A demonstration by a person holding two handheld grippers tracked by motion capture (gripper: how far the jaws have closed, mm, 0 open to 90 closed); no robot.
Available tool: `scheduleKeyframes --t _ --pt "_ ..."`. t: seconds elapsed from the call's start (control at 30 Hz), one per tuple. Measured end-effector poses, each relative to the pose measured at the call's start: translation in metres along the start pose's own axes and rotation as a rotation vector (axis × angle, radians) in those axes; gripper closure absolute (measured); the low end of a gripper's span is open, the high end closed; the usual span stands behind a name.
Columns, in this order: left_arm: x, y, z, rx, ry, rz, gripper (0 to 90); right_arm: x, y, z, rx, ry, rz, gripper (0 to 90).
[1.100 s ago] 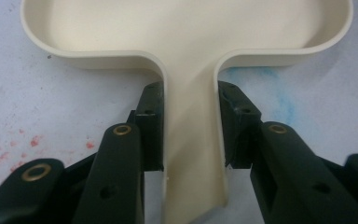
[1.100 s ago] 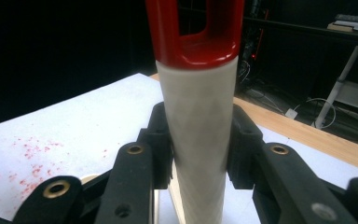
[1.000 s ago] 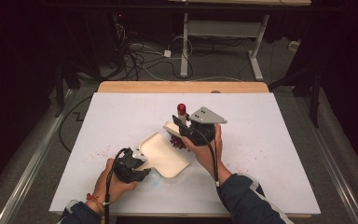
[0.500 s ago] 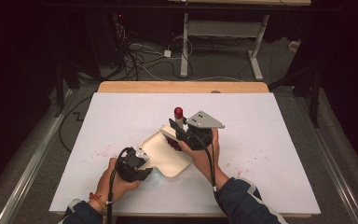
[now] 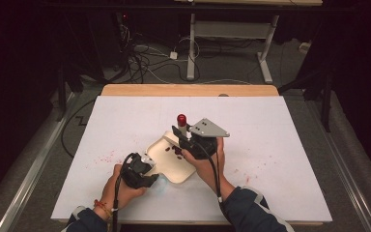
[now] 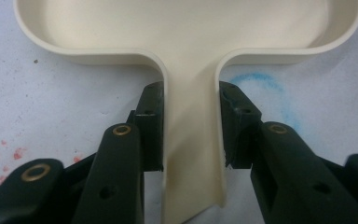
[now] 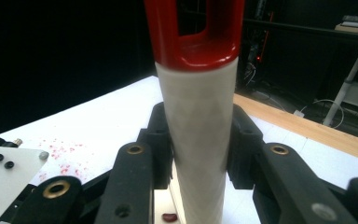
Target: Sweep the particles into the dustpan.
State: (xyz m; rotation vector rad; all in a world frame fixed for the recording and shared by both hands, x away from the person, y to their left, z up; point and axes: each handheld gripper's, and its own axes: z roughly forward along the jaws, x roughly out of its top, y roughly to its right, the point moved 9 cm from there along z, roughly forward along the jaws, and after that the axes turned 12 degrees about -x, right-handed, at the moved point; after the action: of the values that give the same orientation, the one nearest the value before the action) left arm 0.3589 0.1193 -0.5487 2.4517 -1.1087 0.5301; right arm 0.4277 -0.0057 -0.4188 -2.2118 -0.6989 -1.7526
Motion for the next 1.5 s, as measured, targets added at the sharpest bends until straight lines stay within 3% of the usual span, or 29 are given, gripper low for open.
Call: scheduleKeyframes --t 0.73,1.5 --pt "0.000 0.001 0.000 0.009 -0.006 0.009 63.9 0.002 -0.022 -0.011 0.042 0.016 -0.019 69.1" --pt "0.000 0.001 0.000 0.008 -0.009 0.017 63.8 0.005 -0.029 -0.017 0.043 -0.001 -0.029 69.4"
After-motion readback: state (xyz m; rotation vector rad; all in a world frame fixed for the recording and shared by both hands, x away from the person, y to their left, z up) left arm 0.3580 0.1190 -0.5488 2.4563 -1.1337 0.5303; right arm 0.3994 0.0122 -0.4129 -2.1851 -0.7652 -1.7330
